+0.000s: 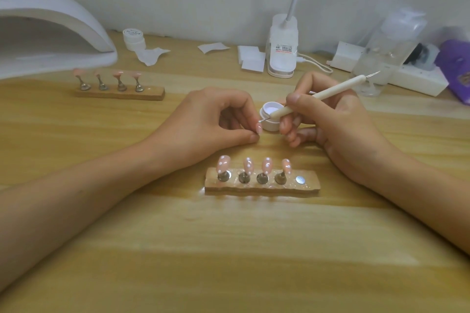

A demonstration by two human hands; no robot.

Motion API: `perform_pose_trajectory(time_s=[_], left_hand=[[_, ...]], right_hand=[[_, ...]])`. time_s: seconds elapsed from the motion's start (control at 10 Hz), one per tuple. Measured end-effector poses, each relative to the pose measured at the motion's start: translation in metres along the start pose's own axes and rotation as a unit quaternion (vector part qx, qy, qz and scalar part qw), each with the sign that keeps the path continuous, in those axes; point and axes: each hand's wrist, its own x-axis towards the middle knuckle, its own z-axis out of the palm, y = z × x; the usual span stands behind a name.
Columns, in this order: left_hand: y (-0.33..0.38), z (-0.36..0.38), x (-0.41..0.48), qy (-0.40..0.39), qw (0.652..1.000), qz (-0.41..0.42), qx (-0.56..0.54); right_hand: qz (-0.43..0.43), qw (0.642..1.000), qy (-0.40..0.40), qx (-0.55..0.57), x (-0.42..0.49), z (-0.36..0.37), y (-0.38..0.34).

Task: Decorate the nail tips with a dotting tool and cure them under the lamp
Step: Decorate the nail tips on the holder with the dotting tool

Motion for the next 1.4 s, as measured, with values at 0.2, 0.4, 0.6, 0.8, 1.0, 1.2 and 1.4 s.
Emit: perform_pose_trajectory(time_s=[0.2,0.4,0.6,0.8,1.0,1.2,1.4], left_hand=[[0.0006,-0.0007,-0.0003,0.0,1.0,-0.002,0.001],[0.0004,-0.0006,-0.0003,-0.002,1.0,-0.001,0.002],[0.001,-0.0005,-0.0005,-0.002,1.0,-0.001,0.003],[0.0008,-0.0006,-0.0002,-0.001,1.0,0.0,0.006],[0.001,-0.0006,-0.0004,-0.001,1.0,0.001,0.006],[0.0005,-0.0003,-0.0003,0.0,1.0,0.001,0.006],[-0.0001,-0.0009,-0.0002,-0.001,1.0,0.002,0.008]], right_hand=[[0.004,1.0,0.0,-0.004,-0.0001,0.0004,0.0001],[0.005,1.0,-0.002,-0.006,-0.0002,0.0005,0.0003],[0.006,1.0,0.0,-0.006,-0.0001,0.0003,-0.0002],[0.006,1.0,-0.002,-0.01,0.0004,0.0,0.0001],[0.006,1.0,-0.003,-0.011,0.0001,-0.0002,0.0002],[0.004,1.0,-0.002,-0.011,-0.0005,0.0001,0.0002],[-0.005,1.0,0.005,0.003,-0.0011,0.0008,-0.0016]])
